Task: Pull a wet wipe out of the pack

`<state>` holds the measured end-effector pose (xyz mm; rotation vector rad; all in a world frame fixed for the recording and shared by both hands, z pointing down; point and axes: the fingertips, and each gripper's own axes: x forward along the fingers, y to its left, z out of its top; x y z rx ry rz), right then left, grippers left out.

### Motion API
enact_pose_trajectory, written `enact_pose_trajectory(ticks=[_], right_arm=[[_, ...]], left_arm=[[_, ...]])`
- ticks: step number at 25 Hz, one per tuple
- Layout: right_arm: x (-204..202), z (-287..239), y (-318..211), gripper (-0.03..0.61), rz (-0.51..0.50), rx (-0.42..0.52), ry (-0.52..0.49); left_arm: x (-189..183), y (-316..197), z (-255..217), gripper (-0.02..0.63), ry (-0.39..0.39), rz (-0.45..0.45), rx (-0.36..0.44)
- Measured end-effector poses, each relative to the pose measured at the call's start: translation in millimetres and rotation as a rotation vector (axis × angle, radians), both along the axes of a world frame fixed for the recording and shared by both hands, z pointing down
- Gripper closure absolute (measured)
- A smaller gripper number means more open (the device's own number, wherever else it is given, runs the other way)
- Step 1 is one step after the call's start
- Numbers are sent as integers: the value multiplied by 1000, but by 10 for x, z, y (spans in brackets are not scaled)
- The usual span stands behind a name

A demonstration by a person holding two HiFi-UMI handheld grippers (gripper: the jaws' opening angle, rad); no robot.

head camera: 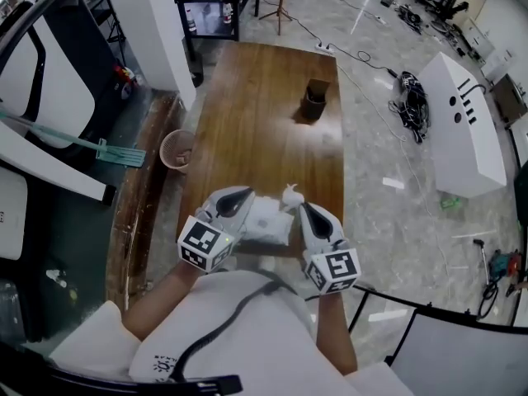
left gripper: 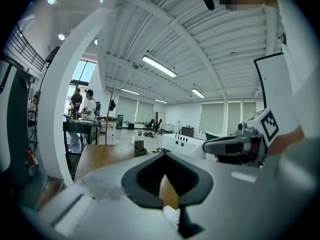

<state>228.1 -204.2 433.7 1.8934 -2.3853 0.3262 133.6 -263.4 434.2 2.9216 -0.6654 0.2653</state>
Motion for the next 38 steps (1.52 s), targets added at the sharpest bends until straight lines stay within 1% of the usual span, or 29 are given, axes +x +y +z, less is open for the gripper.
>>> enact_pose_trajectory(ticks=[4,8,14,18,27,38], right_arm=[[105,-215,78,561,48,54,10],[197,-412,131,561,91,102,-11],[249,-609,165,561,112,142,-15],[221,-629,134,563,105,141,-13],[193,-515,64,563,94,115,-15],[162,-443,-3,563,66,94,-8]], left_arm=[[54,-4,-138,609,20,18,23],[88,-23,-277,609,39,24,35],[82,-51,-444,609,61,27,65],[42,-74,-480,609,72,19,64],[13,-134,-391,609,65,11,41],[48,-200,-341,609,71,9,32]])
